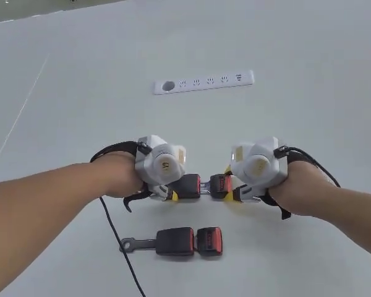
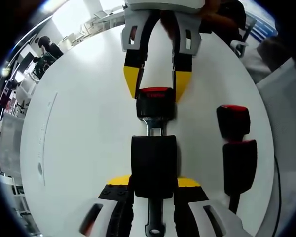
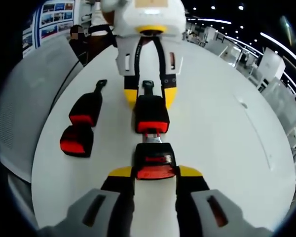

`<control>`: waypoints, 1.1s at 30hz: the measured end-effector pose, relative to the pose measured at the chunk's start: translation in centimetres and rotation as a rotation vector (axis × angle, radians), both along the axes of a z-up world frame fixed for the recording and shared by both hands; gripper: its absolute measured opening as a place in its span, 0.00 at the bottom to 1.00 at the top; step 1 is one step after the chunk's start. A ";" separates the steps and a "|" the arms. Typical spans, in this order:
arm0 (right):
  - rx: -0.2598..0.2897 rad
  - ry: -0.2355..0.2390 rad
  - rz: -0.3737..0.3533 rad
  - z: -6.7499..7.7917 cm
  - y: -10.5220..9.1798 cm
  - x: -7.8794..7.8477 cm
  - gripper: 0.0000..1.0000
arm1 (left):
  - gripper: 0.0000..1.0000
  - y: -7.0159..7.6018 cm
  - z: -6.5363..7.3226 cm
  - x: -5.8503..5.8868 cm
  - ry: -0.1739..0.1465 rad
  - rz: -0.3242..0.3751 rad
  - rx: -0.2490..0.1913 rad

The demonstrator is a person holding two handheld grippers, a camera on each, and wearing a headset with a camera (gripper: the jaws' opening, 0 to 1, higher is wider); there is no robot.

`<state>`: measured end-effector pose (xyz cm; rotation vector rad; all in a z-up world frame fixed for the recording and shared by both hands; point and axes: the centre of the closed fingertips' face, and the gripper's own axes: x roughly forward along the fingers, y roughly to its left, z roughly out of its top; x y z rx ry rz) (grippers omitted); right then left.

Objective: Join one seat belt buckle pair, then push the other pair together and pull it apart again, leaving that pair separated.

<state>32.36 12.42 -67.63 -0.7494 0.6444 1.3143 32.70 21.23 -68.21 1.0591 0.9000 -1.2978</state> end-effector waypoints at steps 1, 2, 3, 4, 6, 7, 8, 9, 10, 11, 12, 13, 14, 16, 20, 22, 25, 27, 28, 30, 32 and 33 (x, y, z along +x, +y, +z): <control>0.000 0.003 -0.001 0.0 0.0 0.0 0.29 | 0.31 0.0 0.0 0.0 0.002 0.001 0.000; 0.000 0.005 0.007 0.1 0.0 0.0 0.29 | 0.31 0.0 0.0 0.0 0.004 0.000 0.003; 0.003 0.007 0.011 0.1 0.1 0.1 0.29 | 0.31 0.0 0.0 0.0 0.005 -0.001 0.005; 0.002 0.008 0.013 0.0 0.1 0.1 0.29 | 0.31 0.0 0.0 0.0 0.007 -0.002 0.007; 0.000 0.007 0.012 0.0 0.3 0.1 0.29 | 0.30 0.0 -0.1 0.1 0.009 -0.002 0.011; -0.001 0.007 0.010 0.0 0.4 0.2 0.28 | 0.30 0.0 -0.1 0.1 0.010 0.000 0.011; -0.003 0.008 0.007 -0.1 0.4 0.1 0.28 | 0.30 0.1 -0.1 0.1 0.011 0.001 0.009; -0.003 0.007 0.005 -0.1 0.5 0.1 0.28 | 0.30 0.1 0.0 0.0 0.011 0.003 0.006; -0.001 0.009 0.003 -0.1 0.6 0.2 0.28 | 0.30 0.1 0.0 0.0 0.012 0.004 0.002; 0.002 0.010 0.003 -0.1 0.8 0.2 0.28 | 0.30 0.1 0.0 0.0 0.013 0.007 -0.003; 0.010 0.014 0.000 0.0 1.1 0.1 0.28 | 0.30 0.1 -0.1 0.0 0.015 0.004 -0.005; 0.021 0.036 -0.010 0.0 1.7 -0.1 0.28 | 0.30 0.1 -0.1 0.0 0.017 0.003 -0.004; 0.008 0.020 -0.004 -0.1 1.8 0.0 0.28 | 0.30 0.1 -0.1 0.0 0.018 0.001 -0.002; -0.003 0.011 -0.008 -0.4 2.0 0.2 0.28 | 0.30 0.2 -0.1 0.0 0.021 0.010 0.002; 0.009 0.014 -0.002 -0.3 1.8 0.3 0.29 | 0.30 0.3 -0.1 0.0 0.017 0.014 -0.001; 0.003 0.011 0.003 -0.4 1.8 0.3 0.29 | 0.31 0.3 -0.1 0.0 0.015 0.018 -0.005; 0.002 0.012 0.002 -0.5 1.8 0.4 0.29 | 0.31 0.3 -0.1 0.0 0.012 0.018 -0.007; 0.001 0.011 0.004 -0.4 1.8 0.3 0.29 | 0.31 0.3 -0.1 0.0 0.013 0.020 -0.006; -0.002 0.006 0.006 -0.3 1.7 0.3 0.30 | 0.31 0.3 -0.1 0.0 0.013 0.019 -0.006; -0.012 0.001 0.008 -0.3 1.3 0.3 0.30 | 0.31 0.4 -0.1 0.0 0.018 0.018 -0.005; -0.016 0.001 0.008 -0.2 0.7 0.3 0.30 | 0.31 0.4 -0.1 0.0 0.022 0.019 -0.008; -0.020 0.001 0.008 -0.3 0.3 0.3 0.30 | 0.31 0.4 -0.1 0.0 0.025 0.017 -0.011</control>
